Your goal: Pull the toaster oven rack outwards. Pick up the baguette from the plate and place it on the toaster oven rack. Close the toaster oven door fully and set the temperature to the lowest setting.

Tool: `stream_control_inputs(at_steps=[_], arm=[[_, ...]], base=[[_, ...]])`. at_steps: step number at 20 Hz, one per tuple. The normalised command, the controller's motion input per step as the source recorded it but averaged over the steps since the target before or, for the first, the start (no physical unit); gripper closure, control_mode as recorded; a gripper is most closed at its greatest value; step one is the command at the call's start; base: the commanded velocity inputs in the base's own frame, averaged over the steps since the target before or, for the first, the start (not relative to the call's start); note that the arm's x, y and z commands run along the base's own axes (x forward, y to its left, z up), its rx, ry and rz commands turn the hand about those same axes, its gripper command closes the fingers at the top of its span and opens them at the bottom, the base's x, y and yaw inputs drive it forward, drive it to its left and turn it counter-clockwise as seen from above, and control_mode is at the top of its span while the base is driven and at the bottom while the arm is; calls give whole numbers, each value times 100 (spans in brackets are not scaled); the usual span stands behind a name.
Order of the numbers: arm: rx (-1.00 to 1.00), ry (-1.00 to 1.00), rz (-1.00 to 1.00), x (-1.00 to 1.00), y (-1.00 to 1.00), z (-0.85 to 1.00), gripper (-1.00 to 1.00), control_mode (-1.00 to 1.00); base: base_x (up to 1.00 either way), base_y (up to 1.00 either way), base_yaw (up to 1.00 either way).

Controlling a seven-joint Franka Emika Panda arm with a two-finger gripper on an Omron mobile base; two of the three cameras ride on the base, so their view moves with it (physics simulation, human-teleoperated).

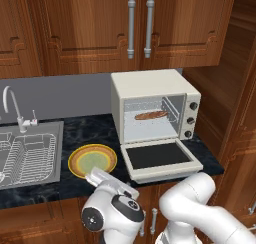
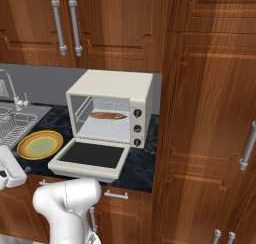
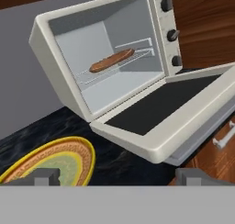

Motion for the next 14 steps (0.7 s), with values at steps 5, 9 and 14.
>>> stream_control_inputs(at_steps=[5,9,14], arm=[[0,0,-4,3,0,-21,-100,-100],[0,1,-3,1,0,-16,100,-100],[0,3,-1,8,0,-1,100,-100]], base=[[0,0,0],[0,0,0],[0,0,0]])
